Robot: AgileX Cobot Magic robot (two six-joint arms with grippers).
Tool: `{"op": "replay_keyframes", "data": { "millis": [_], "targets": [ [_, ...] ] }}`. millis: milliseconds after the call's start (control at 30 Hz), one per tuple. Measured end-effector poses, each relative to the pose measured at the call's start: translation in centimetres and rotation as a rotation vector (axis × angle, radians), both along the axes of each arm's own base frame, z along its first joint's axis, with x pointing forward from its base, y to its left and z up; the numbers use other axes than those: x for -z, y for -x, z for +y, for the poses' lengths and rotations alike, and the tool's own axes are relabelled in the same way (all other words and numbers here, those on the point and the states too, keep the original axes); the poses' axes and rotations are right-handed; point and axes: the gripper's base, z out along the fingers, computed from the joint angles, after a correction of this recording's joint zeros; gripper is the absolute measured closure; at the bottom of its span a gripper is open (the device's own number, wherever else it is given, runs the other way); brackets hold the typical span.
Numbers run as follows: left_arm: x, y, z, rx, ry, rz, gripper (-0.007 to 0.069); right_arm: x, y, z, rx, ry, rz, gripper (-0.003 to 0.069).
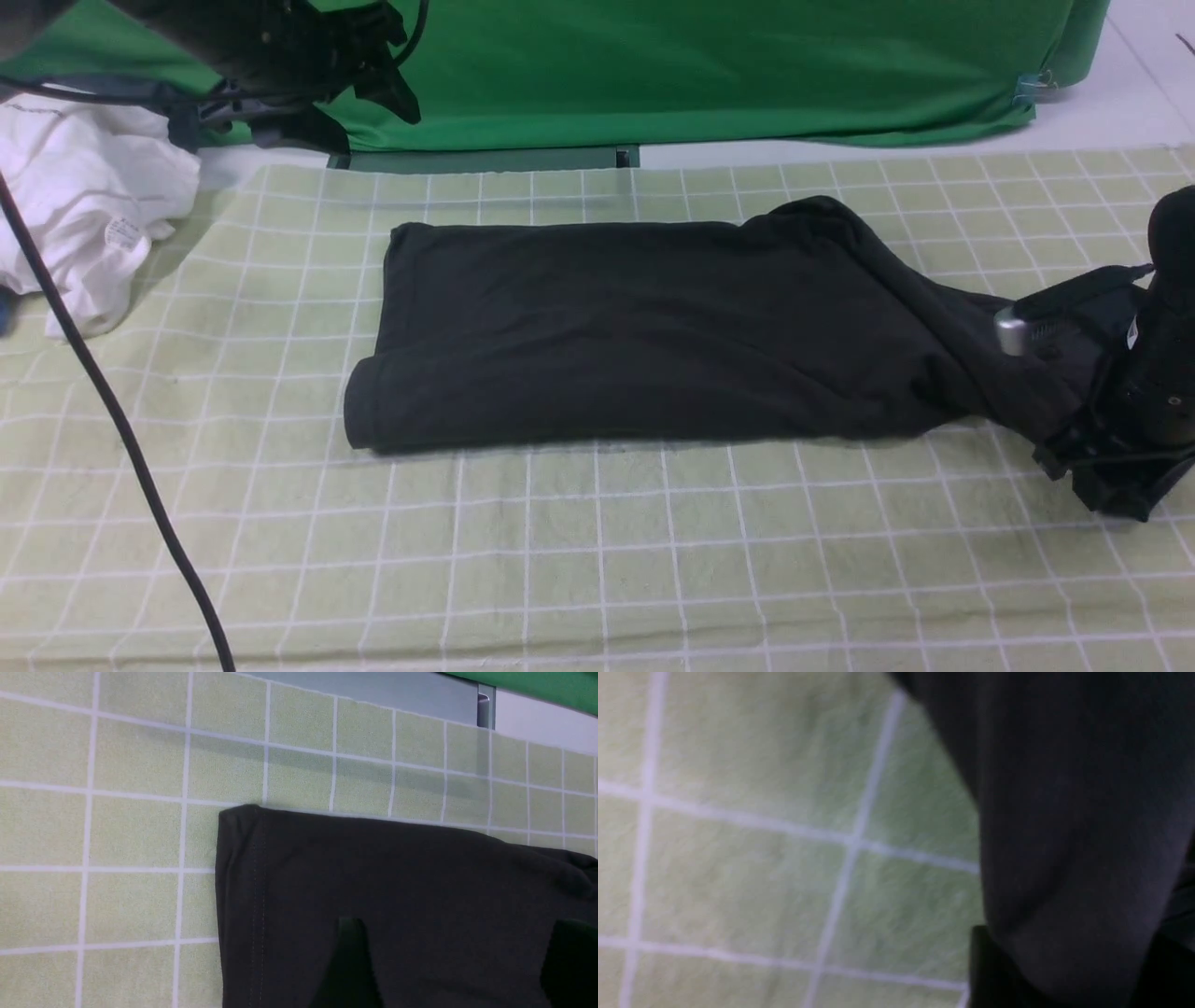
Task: Fold a long-sleeved shirt over a green coffee tablecloth.
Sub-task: 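Fold the black garment in half by bringing its near edge over to the far edge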
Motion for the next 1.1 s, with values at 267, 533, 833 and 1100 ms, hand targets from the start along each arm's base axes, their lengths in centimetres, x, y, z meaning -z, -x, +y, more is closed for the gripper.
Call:
{"op": "replay_keyframes", "data": {
  "millis": [267,533,833,1100],
  "targets": [
    [0.0,0.0,0.0,0.005,0.000,0.004,0.0108,-0.6,0.6,-0.4,-0.007,0.039,0.048,0.0638],
    [0.0,-0.1,0.1,0.008,-0.023,-0.023,0.0108,-5.2,-1.1,-4.5,0.116,0.091,-0.112,0.0645],
    [-0.2,-0.4,0.2,0.001,-0.034,-0.061,0.0108,-4.0,-6.0,-7.8,0.113,0.141,-0.142,0.0641],
    [-0.2,-0.5,0.3,-0.002,-0.035,-0.068,0.0108,-2.4,-9.8,-9.0,0.117,0.257,-0.198,0.0421]
  ]
}}
